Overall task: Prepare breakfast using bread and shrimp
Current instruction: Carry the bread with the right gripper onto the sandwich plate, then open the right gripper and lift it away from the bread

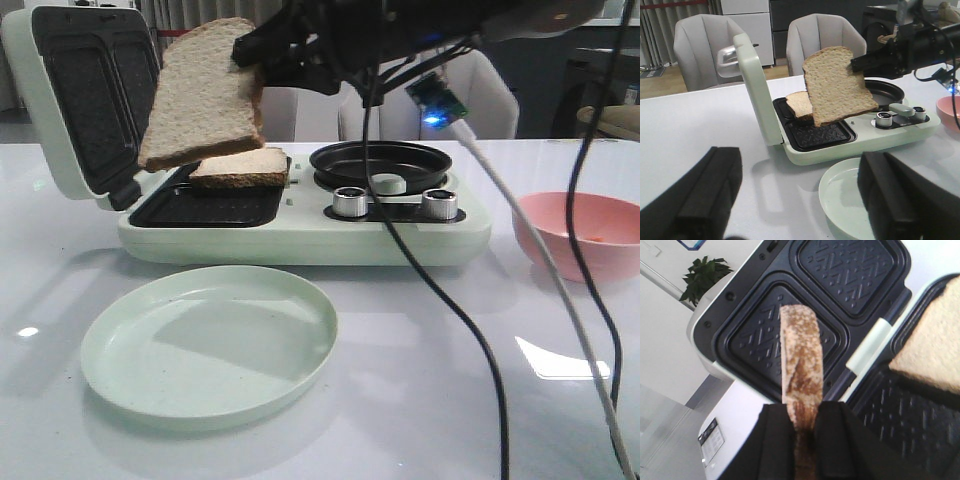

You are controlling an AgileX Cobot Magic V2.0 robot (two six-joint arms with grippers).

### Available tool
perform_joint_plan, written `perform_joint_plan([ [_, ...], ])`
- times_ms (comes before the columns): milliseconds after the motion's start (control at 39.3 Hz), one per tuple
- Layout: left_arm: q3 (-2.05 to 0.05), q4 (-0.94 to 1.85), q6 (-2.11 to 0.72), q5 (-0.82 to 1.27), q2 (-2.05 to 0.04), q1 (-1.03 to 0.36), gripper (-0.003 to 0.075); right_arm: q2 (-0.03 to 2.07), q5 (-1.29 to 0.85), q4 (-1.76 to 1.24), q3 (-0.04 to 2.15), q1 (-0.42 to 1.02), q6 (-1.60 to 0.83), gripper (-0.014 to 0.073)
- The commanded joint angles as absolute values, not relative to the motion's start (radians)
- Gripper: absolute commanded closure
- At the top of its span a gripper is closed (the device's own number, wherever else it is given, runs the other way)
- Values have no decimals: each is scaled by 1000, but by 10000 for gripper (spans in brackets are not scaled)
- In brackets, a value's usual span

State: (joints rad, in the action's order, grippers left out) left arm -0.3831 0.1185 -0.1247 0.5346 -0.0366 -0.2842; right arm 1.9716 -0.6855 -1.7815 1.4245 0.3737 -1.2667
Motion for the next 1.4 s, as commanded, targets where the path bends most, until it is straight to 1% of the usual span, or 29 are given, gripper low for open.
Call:
perform_joint_plan([
  [0,-409,134,-114,451,-50,-291,190,1976,-678,-1903,1513,380,-1234,391],
  [229,-409,134,-114,451,-50,-291,190,2108,-666,-1883,1615,380,-1223,391],
  [433,-409,134,-114,451,-50,-291,190,2173,-663,-1877,1655,383,-1212,389],
  [509,-409,134,-114,451,-50,-291,190,2175,-645,-1861,1655,384,-1212,366],
  [586,-409,134,-114,451,-50,-291,190,2175,-635,-1830,1664,384,-1213,267],
  [688,-409,134,-114,451,-50,-291,190,2175,-629,-1768,1686,384,-1213,72],
  [713,-409,134,-114,451,-50,-291,190,2174,-629,-1754,1692,384,-1213,12],
  [739,-409,134,-114,451,-50,-291,190,2173,-629,-1736,1698,384,-1213,-19],
  [943,-409,134,-114,451,-50,-291,190,2118,-534,-1609,1705,384,-1201,-3],
  [1095,-409,134,-114,451,-50,-291,190,2035,-464,-1382,1704,384,-1096,-3],
  [1248,-409,134,-114,451,-50,-291,190,1944,-485,-1067,1704,384,-856,-3],
  [1376,-409,134,-114,451,-50,-291,190,1866,-586,-745,1704,384,-620,-3],
])
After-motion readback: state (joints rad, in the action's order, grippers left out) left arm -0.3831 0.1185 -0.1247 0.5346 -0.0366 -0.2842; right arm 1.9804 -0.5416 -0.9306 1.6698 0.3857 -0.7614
